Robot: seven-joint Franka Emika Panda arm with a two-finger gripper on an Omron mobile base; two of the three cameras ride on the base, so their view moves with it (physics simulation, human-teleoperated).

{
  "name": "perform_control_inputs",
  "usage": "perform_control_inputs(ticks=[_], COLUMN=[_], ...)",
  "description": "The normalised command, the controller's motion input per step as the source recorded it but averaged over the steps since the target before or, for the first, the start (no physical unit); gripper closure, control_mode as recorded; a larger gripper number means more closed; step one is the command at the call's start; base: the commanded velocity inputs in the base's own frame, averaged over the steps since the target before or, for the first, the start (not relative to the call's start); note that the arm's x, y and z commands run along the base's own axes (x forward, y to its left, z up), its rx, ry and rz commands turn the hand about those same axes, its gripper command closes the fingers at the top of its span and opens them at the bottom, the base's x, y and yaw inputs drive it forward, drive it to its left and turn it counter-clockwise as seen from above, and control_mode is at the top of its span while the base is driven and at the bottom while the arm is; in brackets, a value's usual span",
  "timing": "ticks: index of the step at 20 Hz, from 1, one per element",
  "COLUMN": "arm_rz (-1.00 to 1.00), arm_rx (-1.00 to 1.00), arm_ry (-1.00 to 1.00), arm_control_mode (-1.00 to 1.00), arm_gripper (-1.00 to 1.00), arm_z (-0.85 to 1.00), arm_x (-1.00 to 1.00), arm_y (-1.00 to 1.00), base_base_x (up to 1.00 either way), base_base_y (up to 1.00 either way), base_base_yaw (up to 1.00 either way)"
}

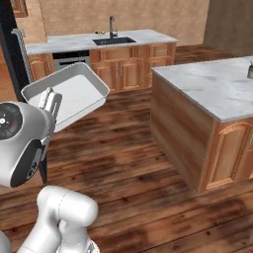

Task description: Retrieve the tupperware and aluminum foil from the cabinet and place them on the dining counter near the plate with fish and lemon to prepare for storing leftovers.

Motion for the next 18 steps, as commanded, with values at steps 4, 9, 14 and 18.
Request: perform_control_inputs(ticks=[4, 9, 14, 18], arm_rz=[0.00, 0.00, 0.00, 0.00], arm_rx=[0.00, 0.00, 0.00, 0.00], arm_ry=[0.00, 0.00, 0.00, 0.00], arm_control_mode=[1.00, 1.00, 1.00, 1.00], arm_gripper=[1.00, 1.00, 1.00, 1.00], arm_z=[0.00, 0.00, 0.00, 0.00], arm_x=[0.00, 0.00, 0.00, 0.00], arm_y=[0.00, 0.00, 0.00, 0.00], base_base_x=[0.99, 1.00, 1.00, 1.00], base_base_y=[-0.49, 0.02, 0.09, 0.01], base_base_yaw=[0.11, 0.16, 0.16, 0.12])
